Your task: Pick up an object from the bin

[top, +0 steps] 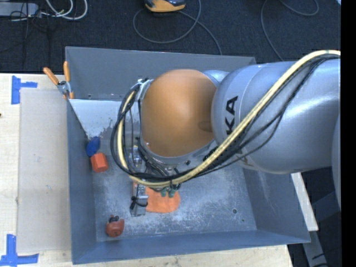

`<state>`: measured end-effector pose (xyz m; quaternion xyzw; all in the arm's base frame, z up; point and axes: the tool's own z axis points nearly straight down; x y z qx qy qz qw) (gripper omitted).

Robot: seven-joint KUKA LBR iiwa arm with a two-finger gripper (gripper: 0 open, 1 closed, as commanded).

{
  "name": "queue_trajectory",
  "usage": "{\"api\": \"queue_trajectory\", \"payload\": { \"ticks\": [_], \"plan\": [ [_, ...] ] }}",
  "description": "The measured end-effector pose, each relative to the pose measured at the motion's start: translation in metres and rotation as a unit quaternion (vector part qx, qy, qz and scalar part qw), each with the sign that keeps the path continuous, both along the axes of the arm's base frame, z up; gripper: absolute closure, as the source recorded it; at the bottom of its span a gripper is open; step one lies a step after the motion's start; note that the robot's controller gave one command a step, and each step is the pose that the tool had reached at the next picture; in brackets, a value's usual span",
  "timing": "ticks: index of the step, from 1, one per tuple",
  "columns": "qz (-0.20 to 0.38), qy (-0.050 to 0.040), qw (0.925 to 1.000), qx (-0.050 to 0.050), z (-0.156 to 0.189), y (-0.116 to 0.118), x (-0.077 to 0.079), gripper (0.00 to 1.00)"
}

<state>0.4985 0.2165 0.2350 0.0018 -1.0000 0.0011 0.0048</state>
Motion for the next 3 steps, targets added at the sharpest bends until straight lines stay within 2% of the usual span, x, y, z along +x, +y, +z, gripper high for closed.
{"api": "queue_trajectory", "payload": {
  "ticks": [1, 2, 3],
  "plan": [
    [-0.002, -0.0036, 1.0, 0.001, 0.004, -0.001, 0.002, 0.0],
    [0.015, -0.0044, 0.9999, 0.002, -0.045, -0.03, 0.003, 0.0],
    [0.098, 0.0026, 0.9952, 0.0, -0.06, -0.065, 0.0, 0.0]
  ]
}}
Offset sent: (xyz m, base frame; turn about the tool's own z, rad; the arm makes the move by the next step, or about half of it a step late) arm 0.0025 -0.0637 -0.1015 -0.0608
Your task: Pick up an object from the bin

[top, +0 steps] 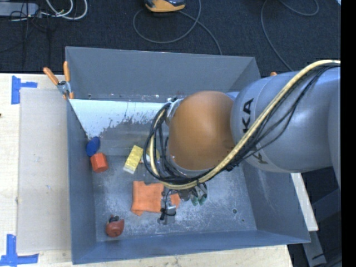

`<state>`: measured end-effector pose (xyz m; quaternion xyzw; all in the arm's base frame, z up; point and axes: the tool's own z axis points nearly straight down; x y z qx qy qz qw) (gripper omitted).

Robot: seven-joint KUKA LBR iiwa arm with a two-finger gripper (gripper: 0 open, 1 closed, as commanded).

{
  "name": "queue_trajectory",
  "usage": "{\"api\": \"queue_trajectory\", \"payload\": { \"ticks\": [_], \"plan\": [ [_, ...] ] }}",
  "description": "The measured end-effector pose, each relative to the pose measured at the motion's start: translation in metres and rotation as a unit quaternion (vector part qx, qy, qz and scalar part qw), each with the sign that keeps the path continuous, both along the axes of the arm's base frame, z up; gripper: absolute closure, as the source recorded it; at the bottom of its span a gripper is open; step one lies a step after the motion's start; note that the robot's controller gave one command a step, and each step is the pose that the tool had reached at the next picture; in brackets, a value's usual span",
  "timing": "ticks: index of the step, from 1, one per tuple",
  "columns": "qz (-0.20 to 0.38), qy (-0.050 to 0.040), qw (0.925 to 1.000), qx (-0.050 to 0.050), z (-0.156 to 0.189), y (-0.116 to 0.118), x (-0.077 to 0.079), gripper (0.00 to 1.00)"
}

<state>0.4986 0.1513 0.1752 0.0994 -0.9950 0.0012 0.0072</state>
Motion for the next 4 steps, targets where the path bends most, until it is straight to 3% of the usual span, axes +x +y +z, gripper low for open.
{"api": "queue_trajectory", "payload": {
  "ticks": [1, 2, 3, 4],
  "plan": [
    [0.037, -0.0073, 0.9993, 0.002, -0.003, -0.015, -0.007, 0.0],
    [0.069, -0.0023, 0.9976, 0.002, -0.043, -0.027, 0.005, 0.0],
    [0.154, -0.0046, 0.9881, 0.002, -0.067, -0.034, 0.013, 0.0],
    [0.181, -0.0023, 0.9835, 0.003, -0.088, -0.035, 0.018, 0.0]
  ]
}}
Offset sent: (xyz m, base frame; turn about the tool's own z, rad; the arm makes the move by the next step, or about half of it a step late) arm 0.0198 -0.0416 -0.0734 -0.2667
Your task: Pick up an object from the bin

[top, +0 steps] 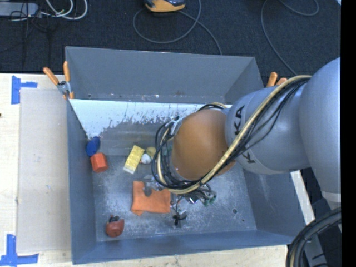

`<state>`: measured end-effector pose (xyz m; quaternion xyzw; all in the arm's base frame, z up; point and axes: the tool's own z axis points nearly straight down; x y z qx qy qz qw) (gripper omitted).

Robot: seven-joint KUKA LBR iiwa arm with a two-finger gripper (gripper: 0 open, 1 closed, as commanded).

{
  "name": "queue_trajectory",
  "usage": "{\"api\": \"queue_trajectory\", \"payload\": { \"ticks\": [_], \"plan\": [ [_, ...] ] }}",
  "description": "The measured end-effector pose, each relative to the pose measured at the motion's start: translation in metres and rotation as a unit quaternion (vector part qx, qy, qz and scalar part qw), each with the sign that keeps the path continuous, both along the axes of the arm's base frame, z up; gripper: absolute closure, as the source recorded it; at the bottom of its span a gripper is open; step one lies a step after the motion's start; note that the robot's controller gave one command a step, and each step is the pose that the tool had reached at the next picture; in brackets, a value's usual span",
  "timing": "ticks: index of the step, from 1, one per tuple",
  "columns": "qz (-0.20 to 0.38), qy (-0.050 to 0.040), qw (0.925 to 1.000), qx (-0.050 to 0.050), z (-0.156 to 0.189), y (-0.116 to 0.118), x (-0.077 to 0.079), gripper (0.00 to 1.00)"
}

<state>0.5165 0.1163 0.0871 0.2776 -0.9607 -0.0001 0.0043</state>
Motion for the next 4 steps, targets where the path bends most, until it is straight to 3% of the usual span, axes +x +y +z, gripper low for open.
{"api": "queue_trajectory", "payload": {
  "ticks": [1, 2, 3, 4],
  "plan": [
    [0.002, -0.0017, 1.0, 0.001, -0.016, 0.004, 0.012, 0.0],
    [0.01, 0.0002, 1.0, 0.0, -0.014, 0.005, 0.017, 0.0],
    [0.032, -0.001, 0.9995, 0.001, -0.01, 0.007, 0.034, 0.0],
    [0.034, 0.0003, 0.9994, 0.002, -0.014, 0.035, 0.058, 1.0]
  ]
}}
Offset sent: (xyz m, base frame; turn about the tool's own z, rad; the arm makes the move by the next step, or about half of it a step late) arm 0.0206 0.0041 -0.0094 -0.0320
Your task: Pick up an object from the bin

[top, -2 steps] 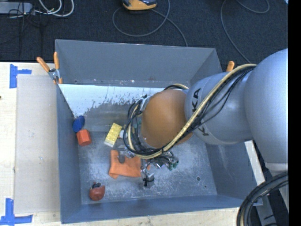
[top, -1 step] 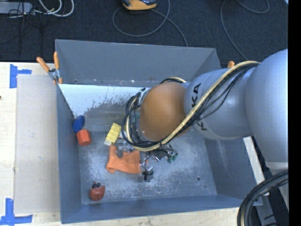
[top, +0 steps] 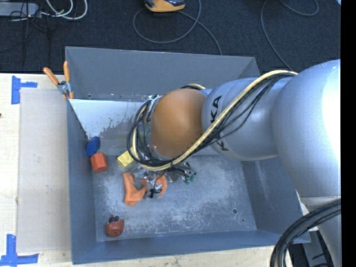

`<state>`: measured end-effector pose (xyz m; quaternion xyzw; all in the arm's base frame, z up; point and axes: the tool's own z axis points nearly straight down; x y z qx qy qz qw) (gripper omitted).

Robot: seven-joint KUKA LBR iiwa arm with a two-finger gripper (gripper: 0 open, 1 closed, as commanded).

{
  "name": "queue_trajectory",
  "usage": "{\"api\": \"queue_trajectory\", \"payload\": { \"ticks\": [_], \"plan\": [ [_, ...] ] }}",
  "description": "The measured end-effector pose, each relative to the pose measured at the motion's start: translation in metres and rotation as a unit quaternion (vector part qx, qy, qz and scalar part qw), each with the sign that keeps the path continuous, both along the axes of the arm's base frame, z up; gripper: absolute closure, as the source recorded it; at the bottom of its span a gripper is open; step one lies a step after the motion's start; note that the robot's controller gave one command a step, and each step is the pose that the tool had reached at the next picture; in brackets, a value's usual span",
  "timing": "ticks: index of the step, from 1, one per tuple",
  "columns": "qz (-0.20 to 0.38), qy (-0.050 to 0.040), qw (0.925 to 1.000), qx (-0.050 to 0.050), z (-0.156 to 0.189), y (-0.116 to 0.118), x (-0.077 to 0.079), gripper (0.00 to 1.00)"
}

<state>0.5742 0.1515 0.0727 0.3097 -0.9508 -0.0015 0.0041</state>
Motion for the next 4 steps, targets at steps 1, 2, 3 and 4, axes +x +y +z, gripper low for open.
{"api": "queue_trajectory", "payload": {
  "ticks": [1, 2, 3, 4],
  "plan": [
    [0.0, 0.0, 1.0, 0.0, 0.0, 0.0, 0.0, 1.0],
    [0.011, 0.004, 0.9999, -0.001, 0.042, 0.014, -0.001, 1.0],
    [0.019, 0.0004, 0.9998, 0.0, 0.097, 0.028, 0.015, 1.0],
    [0.011, 0.0033, 0.9999, 0.0, 0.134, 0.029, 0.008, 1.0]
  ]
}}
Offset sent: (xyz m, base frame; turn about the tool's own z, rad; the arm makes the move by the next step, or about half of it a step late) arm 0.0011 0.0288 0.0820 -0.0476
